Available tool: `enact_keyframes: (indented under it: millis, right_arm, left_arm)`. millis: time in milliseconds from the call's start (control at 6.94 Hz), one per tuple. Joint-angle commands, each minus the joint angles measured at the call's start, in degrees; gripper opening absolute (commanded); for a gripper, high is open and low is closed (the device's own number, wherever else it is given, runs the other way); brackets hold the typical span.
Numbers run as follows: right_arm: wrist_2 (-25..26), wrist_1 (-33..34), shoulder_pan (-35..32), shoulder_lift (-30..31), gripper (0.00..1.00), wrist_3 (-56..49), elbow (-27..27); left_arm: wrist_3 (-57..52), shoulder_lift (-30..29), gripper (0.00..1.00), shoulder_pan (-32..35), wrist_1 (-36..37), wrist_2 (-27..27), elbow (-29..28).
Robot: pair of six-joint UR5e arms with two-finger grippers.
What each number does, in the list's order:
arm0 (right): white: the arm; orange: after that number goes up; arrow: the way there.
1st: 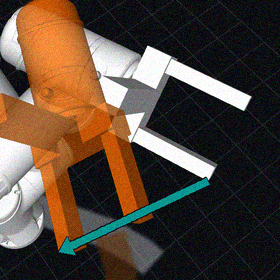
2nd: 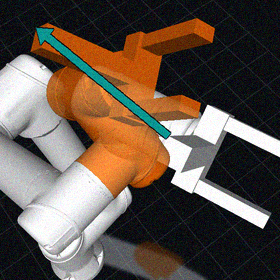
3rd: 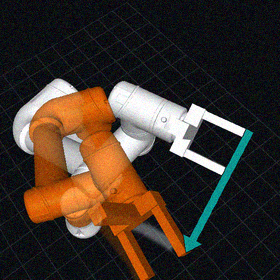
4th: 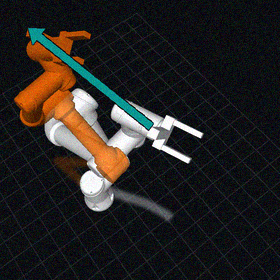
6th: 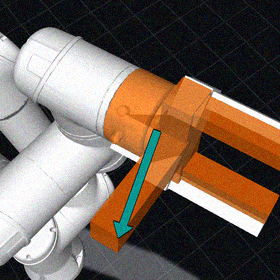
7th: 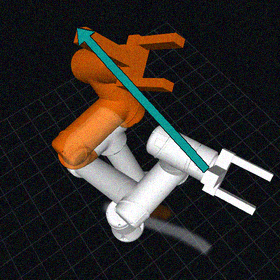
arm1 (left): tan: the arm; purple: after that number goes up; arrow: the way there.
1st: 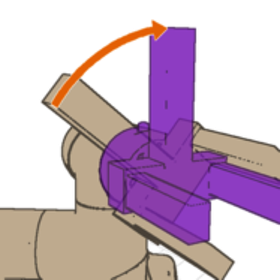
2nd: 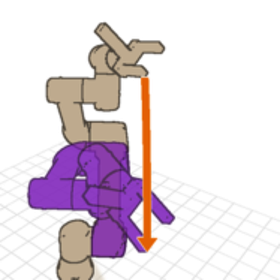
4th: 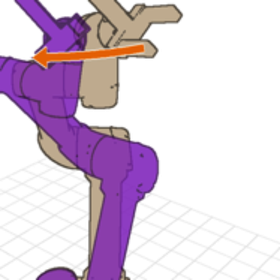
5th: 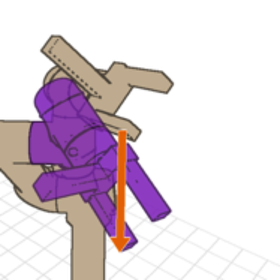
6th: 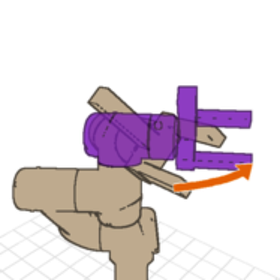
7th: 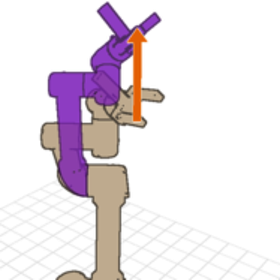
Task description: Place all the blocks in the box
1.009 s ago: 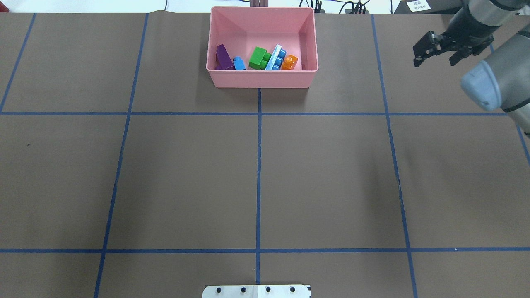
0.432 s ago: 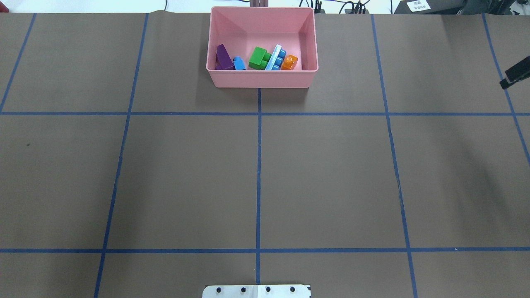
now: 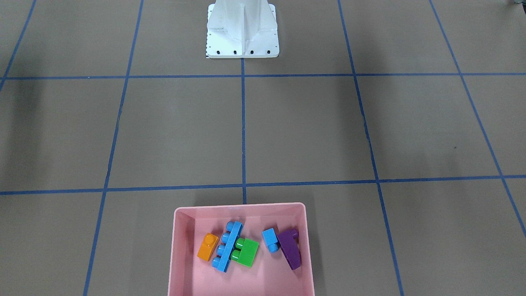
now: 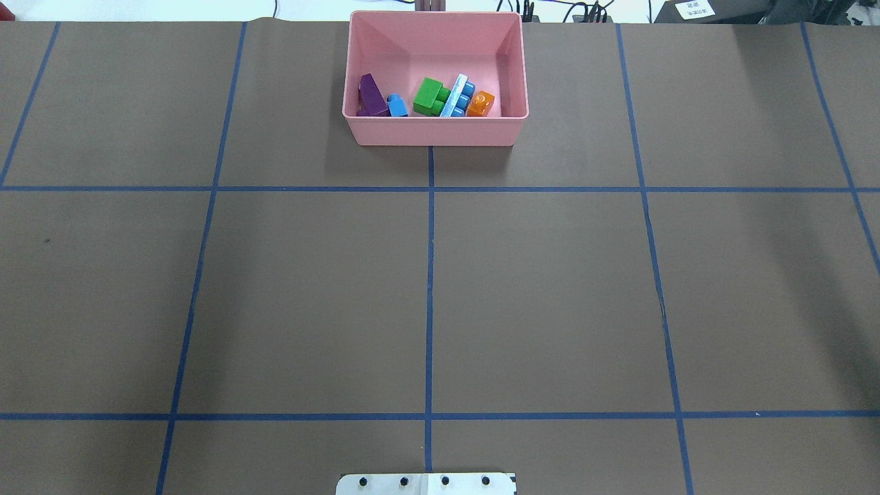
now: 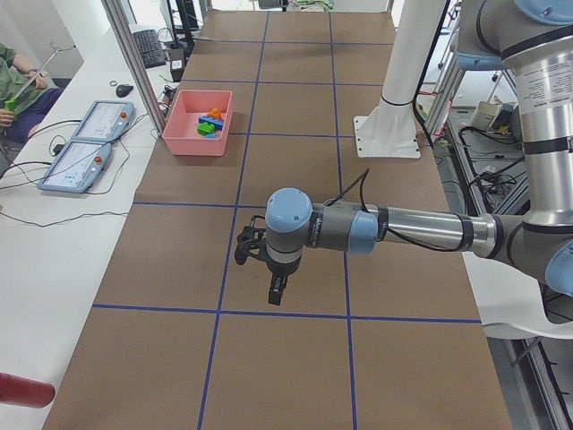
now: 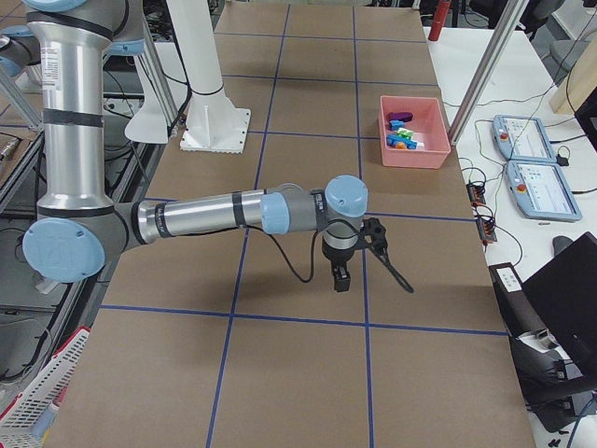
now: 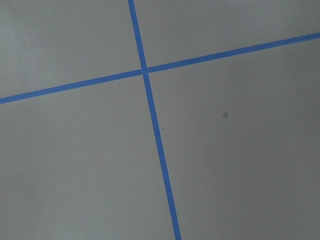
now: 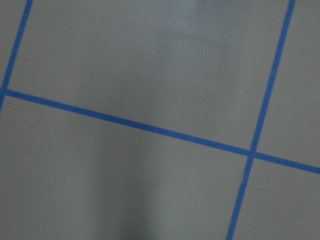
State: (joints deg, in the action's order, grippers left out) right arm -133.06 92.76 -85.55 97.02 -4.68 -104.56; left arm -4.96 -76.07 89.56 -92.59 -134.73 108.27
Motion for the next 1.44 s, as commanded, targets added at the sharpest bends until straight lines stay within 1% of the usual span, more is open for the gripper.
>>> enact_keyframes:
  millis: [0,144,288,1297]
  right_arm:
    - [-0.2,-2.1,-2.8,8.2,1.00,-0.7,-2.9]
    - [0.0,-2.3,-3.8,9.5,1.00,-0.7,-2.8]
    - [-0.2,-2.1,-5.3,9.5,1.00,-0.6,-2.9]
    - [-0.4,-2.3,-5.4,9.3,1.00,0.5,-3.5]
  left_arm:
    - [0.2,0.2,1.00,0.0,-0.7,-0.3,-0.1]
    - [0.2,-0.2,1.00,0.0,-0.7,-0.4,-0.7]
    - [-0.2,-0.1,1.00,0.0,-0.7,-0.4,-0.6]
    - [-0.5,0.0,1.00,0.1,-0.8,-0.5,0.5]
